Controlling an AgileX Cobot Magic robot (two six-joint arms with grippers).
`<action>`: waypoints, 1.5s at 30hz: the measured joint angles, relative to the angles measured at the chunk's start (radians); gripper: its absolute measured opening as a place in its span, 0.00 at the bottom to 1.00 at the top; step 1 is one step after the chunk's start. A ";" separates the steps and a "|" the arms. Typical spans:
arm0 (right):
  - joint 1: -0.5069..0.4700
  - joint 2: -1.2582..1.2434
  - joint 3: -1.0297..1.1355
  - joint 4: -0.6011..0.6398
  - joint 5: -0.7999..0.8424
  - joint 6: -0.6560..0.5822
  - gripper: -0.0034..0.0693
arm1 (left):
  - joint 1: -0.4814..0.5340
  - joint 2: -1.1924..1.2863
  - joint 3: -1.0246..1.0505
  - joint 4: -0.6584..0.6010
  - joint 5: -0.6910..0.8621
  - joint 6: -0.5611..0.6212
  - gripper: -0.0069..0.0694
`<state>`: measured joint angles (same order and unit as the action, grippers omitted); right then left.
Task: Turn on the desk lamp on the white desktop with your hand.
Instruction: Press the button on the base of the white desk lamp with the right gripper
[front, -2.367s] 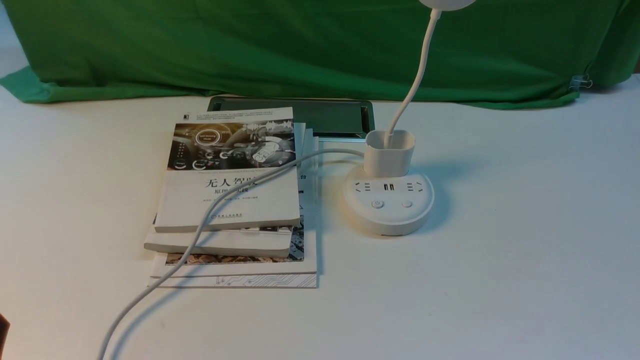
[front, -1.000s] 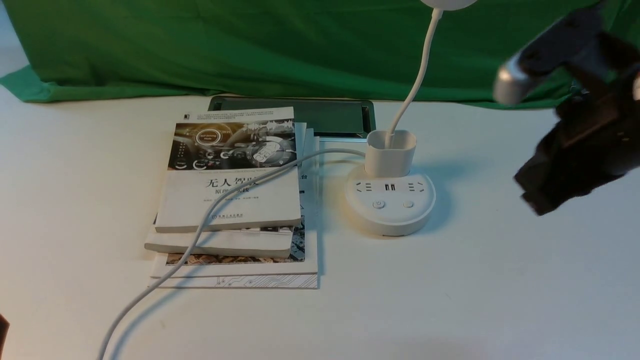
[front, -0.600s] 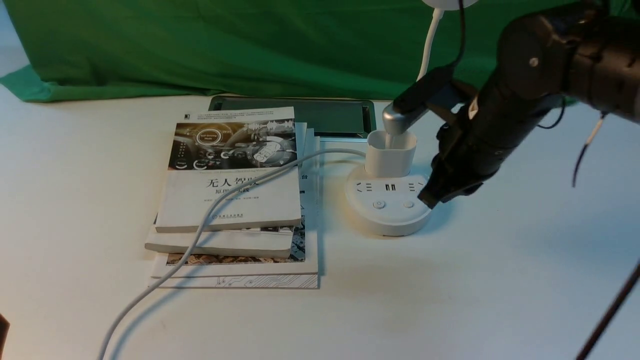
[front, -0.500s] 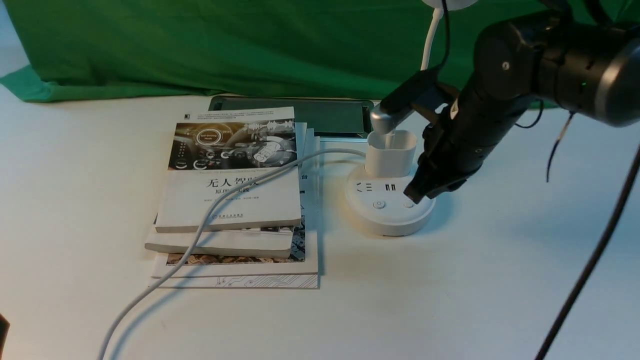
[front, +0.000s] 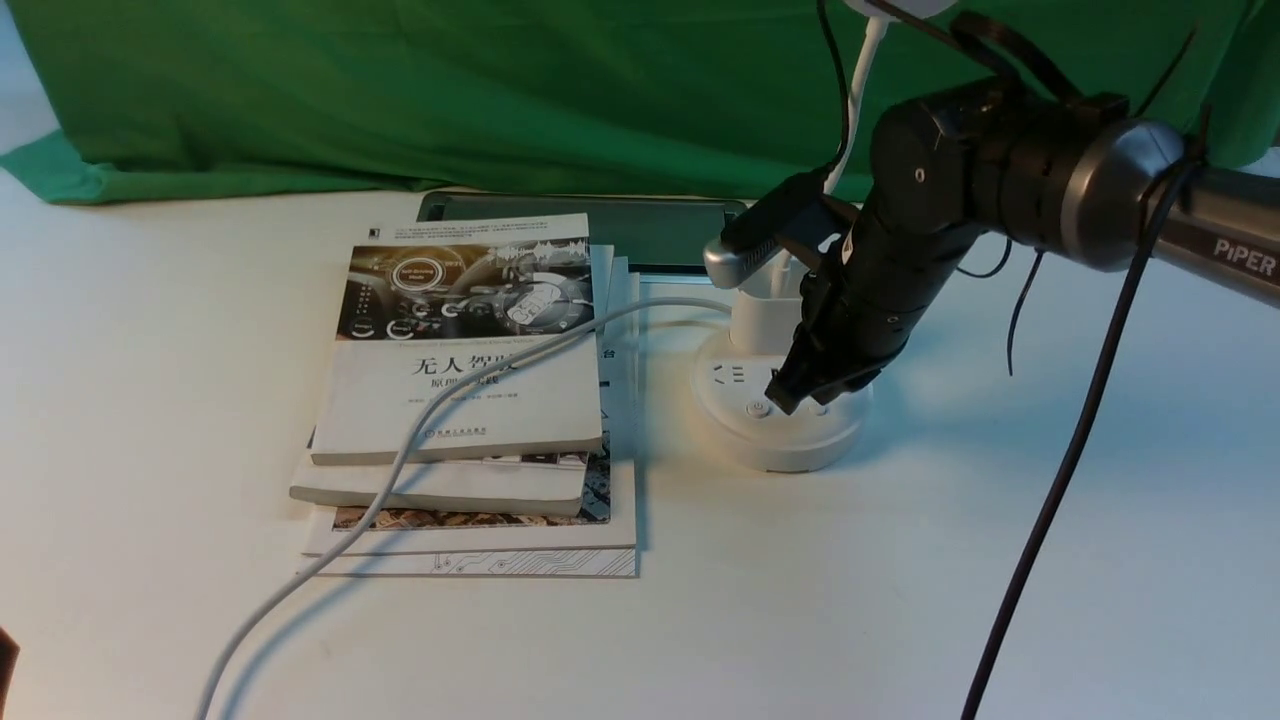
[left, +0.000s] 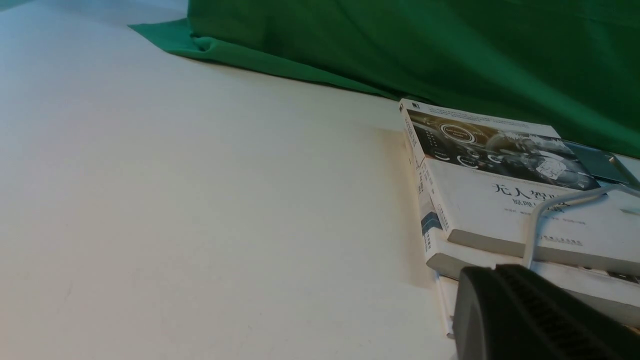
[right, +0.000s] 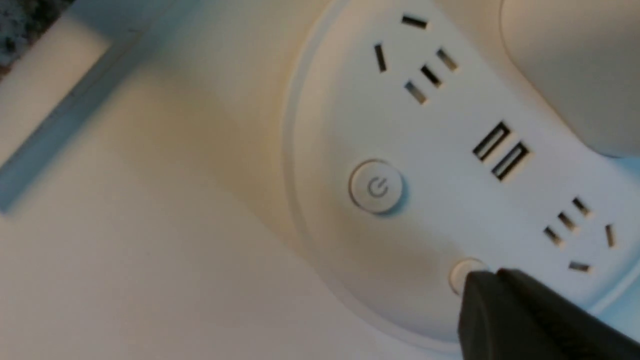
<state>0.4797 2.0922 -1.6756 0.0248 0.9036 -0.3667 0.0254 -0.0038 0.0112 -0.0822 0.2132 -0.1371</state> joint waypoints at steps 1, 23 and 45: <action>0.000 0.003 0.000 -0.001 -0.001 0.000 0.09 | 0.000 0.000 0.000 0.000 0.000 0.000 0.12; 0.000 0.064 -0.016 -0.025 0.014 0.003 0.09 | 0.000 0.000 0.000 0.000 0.000 0.001 0.12; 0.000 0.045 -0.011 -0.032 0.004 0.034 0.09 | 0.000 0.000 0.000 0.000 0.000 0.001 0.12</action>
<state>0.4797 2.1368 -1.6864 -0.0073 0.9080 -0.3324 0.0254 -0.0038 0.0112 -0.0822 0.2132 -0.1364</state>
